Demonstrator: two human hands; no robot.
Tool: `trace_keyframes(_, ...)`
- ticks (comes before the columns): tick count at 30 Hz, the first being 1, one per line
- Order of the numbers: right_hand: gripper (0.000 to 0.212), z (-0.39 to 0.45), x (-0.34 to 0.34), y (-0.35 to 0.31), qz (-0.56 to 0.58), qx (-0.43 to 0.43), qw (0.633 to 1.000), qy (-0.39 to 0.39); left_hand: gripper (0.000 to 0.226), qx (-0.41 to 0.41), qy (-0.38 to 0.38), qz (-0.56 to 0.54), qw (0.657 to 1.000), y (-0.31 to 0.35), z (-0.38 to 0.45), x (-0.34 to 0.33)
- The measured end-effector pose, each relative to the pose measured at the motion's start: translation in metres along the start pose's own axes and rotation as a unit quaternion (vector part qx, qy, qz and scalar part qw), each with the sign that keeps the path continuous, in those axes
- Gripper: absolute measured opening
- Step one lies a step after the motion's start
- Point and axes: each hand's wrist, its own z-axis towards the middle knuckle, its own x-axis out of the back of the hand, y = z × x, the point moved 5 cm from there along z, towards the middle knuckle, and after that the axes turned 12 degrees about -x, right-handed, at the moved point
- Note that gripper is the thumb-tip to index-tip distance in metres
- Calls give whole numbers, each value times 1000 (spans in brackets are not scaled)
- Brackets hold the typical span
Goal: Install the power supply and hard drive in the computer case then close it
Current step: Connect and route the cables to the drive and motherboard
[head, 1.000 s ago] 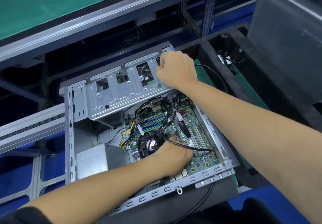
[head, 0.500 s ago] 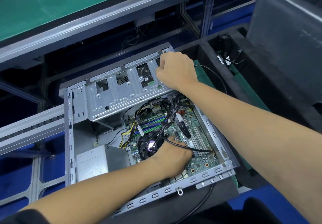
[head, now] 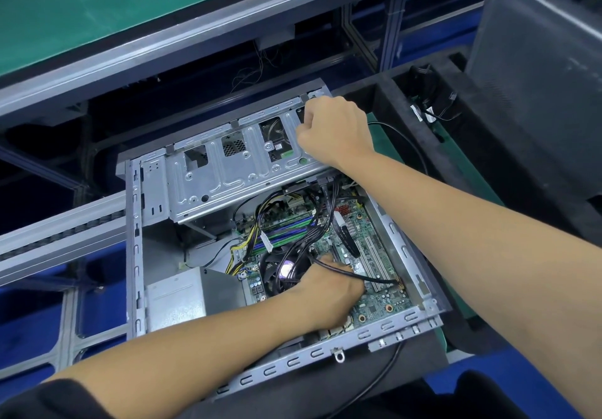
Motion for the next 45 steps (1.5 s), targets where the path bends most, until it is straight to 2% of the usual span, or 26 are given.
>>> trace_keyframes(9, 20, 0, 0, 0, -4, 0, 1000, -1, 14, -14, -6, 3, 1000, -1, -3, 3)
trace_keyframes(14, 20, 0, 1, 0, -5, 1, 1000, -3, 29, -7, 1, 11, 1000, 2, -5, 4)
trace_keyframes(19, 20, -1, 1, 0, -7, 1, 1000, -2, 14, 9, -17, -1, 1000, 1, -2, 2)
trace_keyframes(35, 20, 0, 0, 0, -5, 0, 1000, 1, 16, 22, -16, -17, 999, -4, -2, 0)
trace_keyframes(45, 21, 0, -1, 0, -13, 0, 1000, 8, 9, 30, -18, -17, 999, -2, 1, 0)
